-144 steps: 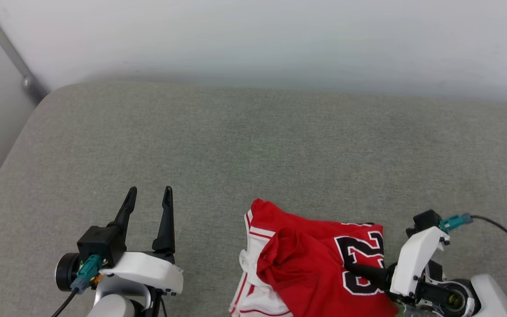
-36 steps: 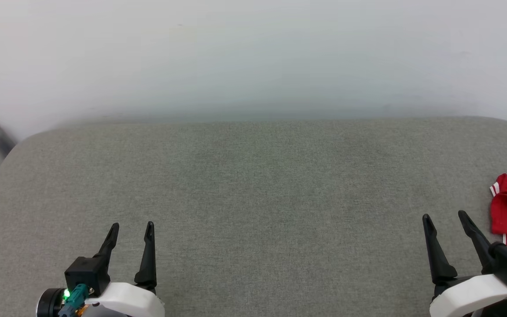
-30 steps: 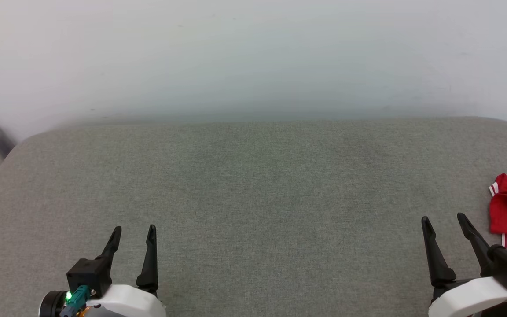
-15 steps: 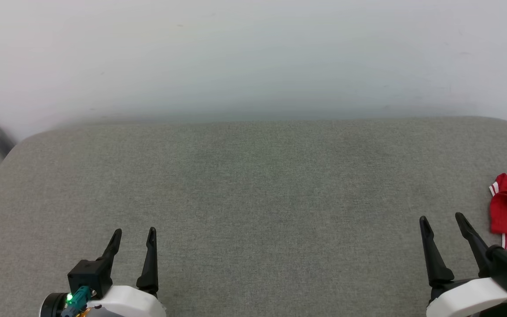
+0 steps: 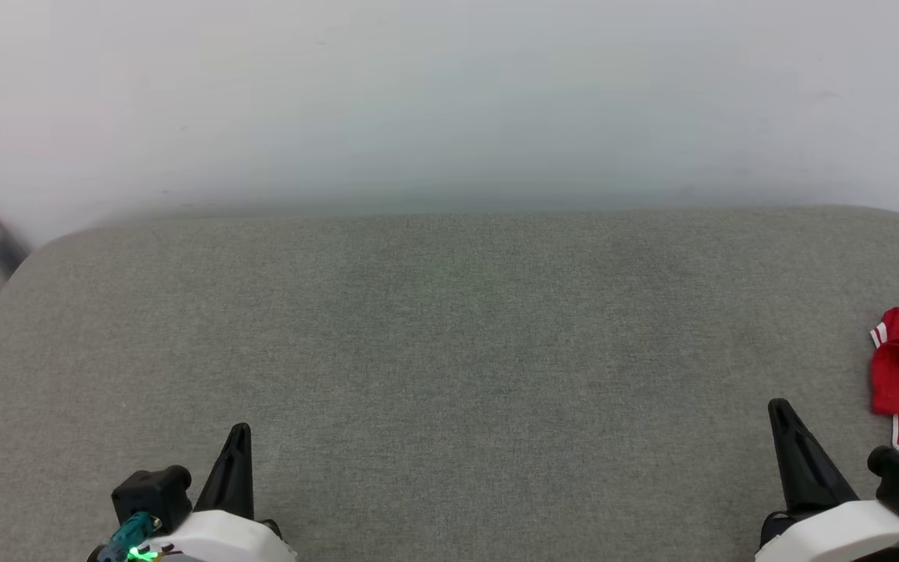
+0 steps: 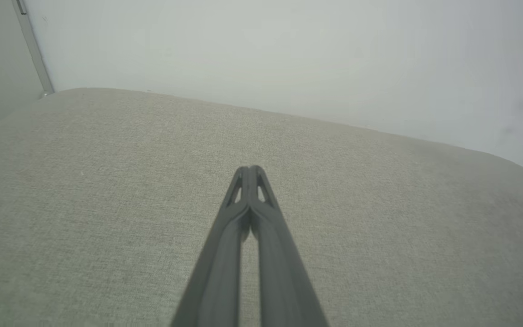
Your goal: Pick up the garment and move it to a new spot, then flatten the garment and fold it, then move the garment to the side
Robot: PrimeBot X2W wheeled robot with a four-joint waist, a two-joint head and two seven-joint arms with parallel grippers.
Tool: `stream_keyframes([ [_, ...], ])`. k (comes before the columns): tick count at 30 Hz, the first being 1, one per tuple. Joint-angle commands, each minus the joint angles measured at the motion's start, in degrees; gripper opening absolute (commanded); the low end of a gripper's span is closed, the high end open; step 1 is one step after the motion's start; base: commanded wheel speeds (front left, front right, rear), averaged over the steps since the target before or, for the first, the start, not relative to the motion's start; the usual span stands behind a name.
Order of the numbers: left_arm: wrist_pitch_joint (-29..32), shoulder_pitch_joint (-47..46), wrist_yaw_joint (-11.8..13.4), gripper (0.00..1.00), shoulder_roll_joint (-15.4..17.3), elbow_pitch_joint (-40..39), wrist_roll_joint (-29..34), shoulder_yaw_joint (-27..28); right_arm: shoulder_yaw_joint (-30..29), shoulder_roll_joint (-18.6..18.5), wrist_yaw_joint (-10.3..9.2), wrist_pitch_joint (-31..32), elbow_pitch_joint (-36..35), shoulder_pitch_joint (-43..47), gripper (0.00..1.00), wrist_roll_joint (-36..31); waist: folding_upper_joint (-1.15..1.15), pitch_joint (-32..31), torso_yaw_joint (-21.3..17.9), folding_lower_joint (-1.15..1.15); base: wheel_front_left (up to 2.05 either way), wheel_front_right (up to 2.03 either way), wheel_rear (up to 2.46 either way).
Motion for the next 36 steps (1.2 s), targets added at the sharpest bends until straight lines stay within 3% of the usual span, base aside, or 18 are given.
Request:
stream_keyframes([
  [1, 0.45, -1.29, -0.54, 0.0, 0.11, -0.64, -1.77, 1.11, -0.23, 0.04, 0.0, 0.22, -0.37, -1.59, 0.0, 2.44, 0.0, 0.02, -0.01, 0.0, 0.0, 0.0, 0.0],
  [36, 8.09, -3.75, -8.1, 0.0, -5.84, 1.53, -26.44, 10.71, -1.69, 0.64, -0.01, 3.22, 6.15, -6.33, 0.0, 35.15, 0.0, 0.76, -0.11, 0.0, 0.0, 0.0, 0.0],
])
